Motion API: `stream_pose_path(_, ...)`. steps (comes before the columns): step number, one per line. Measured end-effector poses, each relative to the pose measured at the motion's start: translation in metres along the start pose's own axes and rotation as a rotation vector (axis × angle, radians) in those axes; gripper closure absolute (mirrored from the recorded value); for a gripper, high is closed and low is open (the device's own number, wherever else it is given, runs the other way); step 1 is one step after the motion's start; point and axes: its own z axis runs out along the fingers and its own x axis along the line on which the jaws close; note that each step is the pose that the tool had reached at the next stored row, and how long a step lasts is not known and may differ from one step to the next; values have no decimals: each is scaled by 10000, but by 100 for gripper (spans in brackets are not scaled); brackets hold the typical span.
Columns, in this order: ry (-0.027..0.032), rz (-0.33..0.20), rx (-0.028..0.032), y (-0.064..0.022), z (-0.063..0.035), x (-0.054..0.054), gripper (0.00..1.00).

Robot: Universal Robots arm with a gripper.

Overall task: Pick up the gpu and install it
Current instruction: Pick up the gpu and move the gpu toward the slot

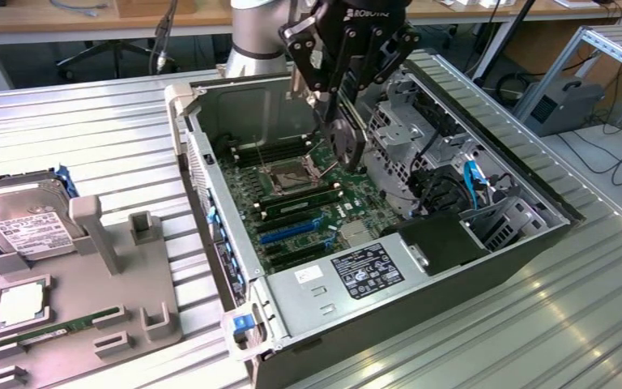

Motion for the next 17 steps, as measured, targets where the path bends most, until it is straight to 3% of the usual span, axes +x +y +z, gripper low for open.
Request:
stream_pose_path(8, 0, 0, 0, 12, 5, -207, 73)
stream_pose_path(12, 0, 0, 1, 28, 11, -492, 73)
stream_pose_path(17, 0, 0, 1, 38, 15, -681, 73)
